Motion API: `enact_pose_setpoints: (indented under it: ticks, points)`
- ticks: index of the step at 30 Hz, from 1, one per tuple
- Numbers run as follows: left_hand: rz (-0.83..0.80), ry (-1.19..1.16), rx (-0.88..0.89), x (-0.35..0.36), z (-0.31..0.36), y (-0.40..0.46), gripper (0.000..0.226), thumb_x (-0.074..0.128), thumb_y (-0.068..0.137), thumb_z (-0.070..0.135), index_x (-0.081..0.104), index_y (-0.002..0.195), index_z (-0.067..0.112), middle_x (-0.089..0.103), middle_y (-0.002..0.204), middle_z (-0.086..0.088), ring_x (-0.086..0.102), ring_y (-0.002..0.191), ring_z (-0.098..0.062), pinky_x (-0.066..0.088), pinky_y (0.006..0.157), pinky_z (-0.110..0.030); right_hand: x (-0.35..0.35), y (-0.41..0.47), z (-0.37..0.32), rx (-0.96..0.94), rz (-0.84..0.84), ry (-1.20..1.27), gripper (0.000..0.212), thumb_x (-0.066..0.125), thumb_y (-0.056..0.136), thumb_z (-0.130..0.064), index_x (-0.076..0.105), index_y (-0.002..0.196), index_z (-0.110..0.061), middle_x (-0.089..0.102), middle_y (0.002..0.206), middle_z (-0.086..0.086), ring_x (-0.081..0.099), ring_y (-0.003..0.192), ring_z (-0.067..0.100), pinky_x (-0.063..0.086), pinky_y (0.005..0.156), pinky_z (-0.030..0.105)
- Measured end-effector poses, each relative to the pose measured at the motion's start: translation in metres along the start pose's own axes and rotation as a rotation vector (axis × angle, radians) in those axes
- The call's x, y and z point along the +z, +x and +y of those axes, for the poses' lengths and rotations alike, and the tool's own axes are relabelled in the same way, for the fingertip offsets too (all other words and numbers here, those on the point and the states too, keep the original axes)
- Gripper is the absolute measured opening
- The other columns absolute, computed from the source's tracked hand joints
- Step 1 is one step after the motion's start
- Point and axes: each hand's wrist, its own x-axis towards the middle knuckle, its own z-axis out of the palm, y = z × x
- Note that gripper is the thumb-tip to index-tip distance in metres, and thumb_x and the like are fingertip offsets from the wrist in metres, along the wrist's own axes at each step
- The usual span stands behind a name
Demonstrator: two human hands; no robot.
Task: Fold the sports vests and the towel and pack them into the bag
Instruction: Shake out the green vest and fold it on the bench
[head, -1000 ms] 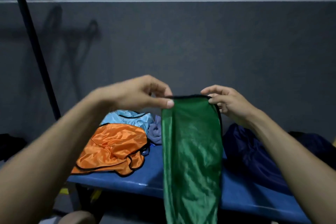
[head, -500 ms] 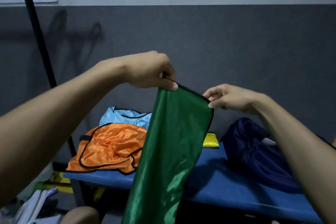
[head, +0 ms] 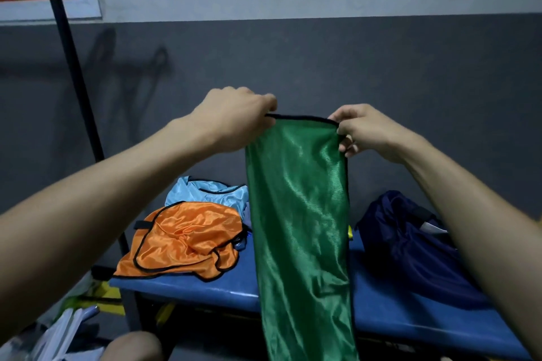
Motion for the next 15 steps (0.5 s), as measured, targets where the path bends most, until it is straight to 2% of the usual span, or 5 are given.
enact_pose_setpoints:
  ticks: [3, 7, 12, 13, 15]
  points:
    - [0.041, 0.186, 0.041, 0.003, 0.007, 0.005, 0.025, 0.042, 0.105, 0.039, 0.058, 0.111, 0.021, 0.067, 0.115, -0.003, 0.065, 0.101, -0.038, 0.040, 0.068, -0.036, 0.002, -0.007, -0.001, -0.021, 0.002, -0.025, 0.027, 0.041, 0.094, 0.004, 0.063, 0.102, -0.010, 0.060, 0.080, 0.007, 0.059, 0.060, 0.016, 0.055, 0.056, 0.033]
    - [0.055, 0.233, 0.111, -0.002, 0.016, 0.004, 0.015, 0.045, 0.105, 0.028, 0.055, 0.106, 0.017, 0.063, 0.105, -0.002, 0.062, 0.103, -0.032, 0.035, 0.061, -0.036, 0.002, -0.021, 0.008, -0.013, 0.009, -0.013, 0.026, 0.041, 0.094, 0.003, 0.063, 0.100, -0.011, 0.061, 0.077, 0.004, 0.060, 0.060, 0.016, 0.055, 0.056, 0.033]
    - [0.406, 0.303, 0.485, -0.017, 0.034, -0.014, 0.018, 0.056, 0.100, 0.035, 0.058, 0.097, 0.018, 0.055, 0.105, -0.005, 0.051, 0.099, -0.029, 0.042, 0.063, -0.040, -0.006, -0.048, 0.028, -0.019, 0.066, 0.075, 0.029, 0.042, 0.094, 0.003, 0.067, 0.101, -0.008, 0.064, 0.080, 0.007, 0.060, 0.061, 0.016, 0.054, 0.057, 0.032]
    - [0.417, 0.312, 0.493, -0.019, 0.038, -0.016, 0.021, 0.054, 0.099, 0.038, 0.059, 0.096, 0.018, 0.054, 0.110, -0.006, 0.050, 0.101, -0.031, 0.044, 0.067, -0.042, -0.007, -0.053, 0.031, -0.023, 0.076, 0.094, 0.028, 0.042, 0.093, 0.004, 0.067, 0.101, -0.008, 0.065, 0.080, 0.008, 0.059, 0.061, 0.017, 0.054, 0.058, 0.033]
    - [0.266, 0.079, 0.420, -0.024, 0.047, -0.021, 0.024, 0.051, 0.101, 0.040, 0.060, 0.102, 0.018, 0.056, 0.112, -0.006, 0.051, 0.102, -0.031, 0.046, 0.073, -0.045, -0.009, -0.063, 0.038, -0.037, 0.092, 0.108, 0.028, 0.043, 0.093, 0.004, 0.068, 0.100, -0.008, 0.066, 0.080, 0.008, 0.059, 0.062, 0.017, 0.053, 0.059, 0.034]
